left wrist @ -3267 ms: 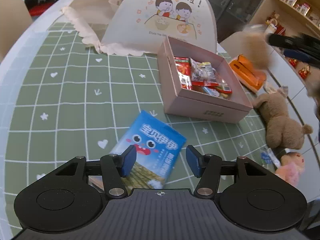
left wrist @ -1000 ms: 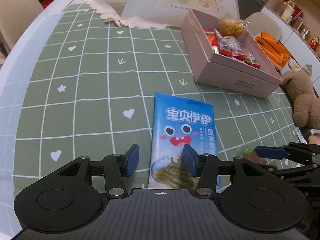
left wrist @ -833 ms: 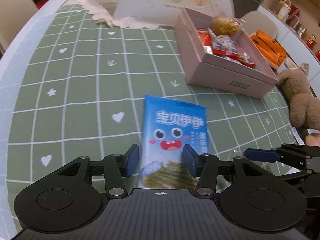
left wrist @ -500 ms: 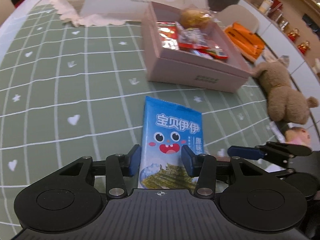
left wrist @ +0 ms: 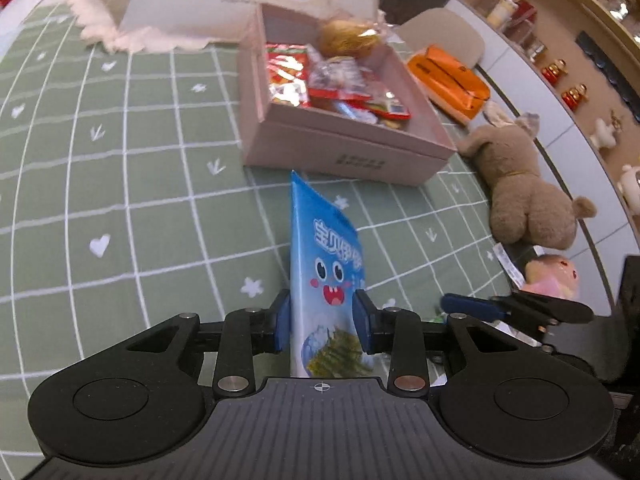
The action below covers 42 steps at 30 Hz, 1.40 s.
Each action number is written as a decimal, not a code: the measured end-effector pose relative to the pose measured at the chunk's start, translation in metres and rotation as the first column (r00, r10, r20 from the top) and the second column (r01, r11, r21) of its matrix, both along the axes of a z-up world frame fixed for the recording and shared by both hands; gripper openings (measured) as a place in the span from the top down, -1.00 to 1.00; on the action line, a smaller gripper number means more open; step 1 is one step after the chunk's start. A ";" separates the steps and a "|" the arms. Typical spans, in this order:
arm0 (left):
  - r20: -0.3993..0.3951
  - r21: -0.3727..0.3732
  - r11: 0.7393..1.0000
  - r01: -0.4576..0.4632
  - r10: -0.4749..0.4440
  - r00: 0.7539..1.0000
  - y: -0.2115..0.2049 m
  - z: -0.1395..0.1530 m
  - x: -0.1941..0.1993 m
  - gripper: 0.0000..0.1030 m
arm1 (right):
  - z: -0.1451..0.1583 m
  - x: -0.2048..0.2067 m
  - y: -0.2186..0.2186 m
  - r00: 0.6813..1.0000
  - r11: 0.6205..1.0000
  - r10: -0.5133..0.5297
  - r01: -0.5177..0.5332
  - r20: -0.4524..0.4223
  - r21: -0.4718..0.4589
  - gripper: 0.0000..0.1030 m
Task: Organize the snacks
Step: 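Grasp the blue seaweed packet with the left tool while the right tool grasps the lollipop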
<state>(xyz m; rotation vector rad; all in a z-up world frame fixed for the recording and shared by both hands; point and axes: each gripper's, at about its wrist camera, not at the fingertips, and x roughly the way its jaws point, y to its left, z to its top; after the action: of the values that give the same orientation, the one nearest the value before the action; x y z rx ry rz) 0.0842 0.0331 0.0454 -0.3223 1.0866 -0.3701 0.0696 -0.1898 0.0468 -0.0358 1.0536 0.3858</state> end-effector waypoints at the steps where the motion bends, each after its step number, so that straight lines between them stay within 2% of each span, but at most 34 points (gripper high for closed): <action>1: -0.005 -0.010 1.000 -0.002 0.002 1.000 0.002 -0.002 0.000 0.29 | 0.002 -0.002 -0.001 1.000 1.000 0.003 -0.003 0.001 0.005 -0.23; 6: -0.025 -0.102 0.995 0.022 -0.025 0.999 -0.004 -0.006 0.003 0.29 | -0.005 -0.004 0.005 0.999 0.999 0.020 -0.018 -0.035 0.048 -0.23; 10: -0.022 -0.112 0.993 0.048 -0.051 0.998 -0.021 -0.016 0.014 0.29 | -0.007 -0.003 0.009 0.999 0.999 0.025 -0.024 -0.028 0.049 -0.26; 11: -0.025 -0.116 0.992 0.046 -0.049 0.998 -0.025 -0.019 0.017 0.33 | -0.007 -0.003 0.009 0.999 0.999 0.030 -0.029 -0.027 0.046 -0.26; 13: -0.020 -0.117 0.992 0.045 -0.047 0.999 -0.028 -0.020 0.019 0.60 | -0.006 -0.005 0.008 0.999 0.998 0.039 -0.038 -0.029 0.043 -0.26; 14: -0.014 -0.116 0.992 0.045 -0.046 0.999 -0.028 -0.018 0.018 0.65 | -0.006 -0.007 0.006 0.999 0.998 0.045 -0.044 -0.031 0.042 -0.26; 17: 0.011 -0.122 0.991 0.057 -0.056 0.998 -0.022 -0.010 0.011 0.65 | -0.004 -0.014 -0.001 0.997 0.997 0.076 -0.076 -0.024 0.034 -0.43; 21: 0.035 -0.094 0.994 0.054 -0.051 0.998 -0.009 0.002 0.001 0.65 | -0.007 -0.020 -0.004 0.993 0.993 0.114 -0.114 -0.016 -0.017 -0.44; 26: 0.023 -0.090 0.995 0.032 -0.030 0.999 0.002 0.005 -0.009 0.67 | -0.009 -0.013 0.002 0.994 0.994 0.109 -0.109 0.002 -0.007 -0.45; 30: -0.011 -0.115 0.993 0.034 -0.035 0.999 -0.002 0.000 -0.004 0.60 | -0.009 -0.007 0.015 0.992 0.993 0.121 -0.122 0.016 0.011 -0.44; 34: -0.008 -0.067 0.997 0.035 -0.036 0.999 -0.015 -0.014 0.013 0.53 | -0.010 -0.005 0.025 0.989 0.990 0.144 -0.144 0.032 -0.013 -0.44; 37: 0.000 -0.064 0.997 0.043 -0.043 0.999 -0.023 -0.018 0.018 0.62 | -0.009 -0.009 0.026 0.987 0.988 0.155 -0.153 0.039 -0.034 -0.28; 42: 0.022 -0.031 0.996 0.087 -0.086 0.996 -0.031 -0.011 0.011 0.63 | -0.007 -0.012 0.019 0.989 0.989 0.140 -0.139 0.036 -0.047 -0.01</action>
<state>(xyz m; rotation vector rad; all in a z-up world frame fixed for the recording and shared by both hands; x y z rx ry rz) 0.0953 0.0024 0.0349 -0.3001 1.0777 -0.4673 0.0578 -0.1712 0.0399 -0.1564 1.0242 0.4866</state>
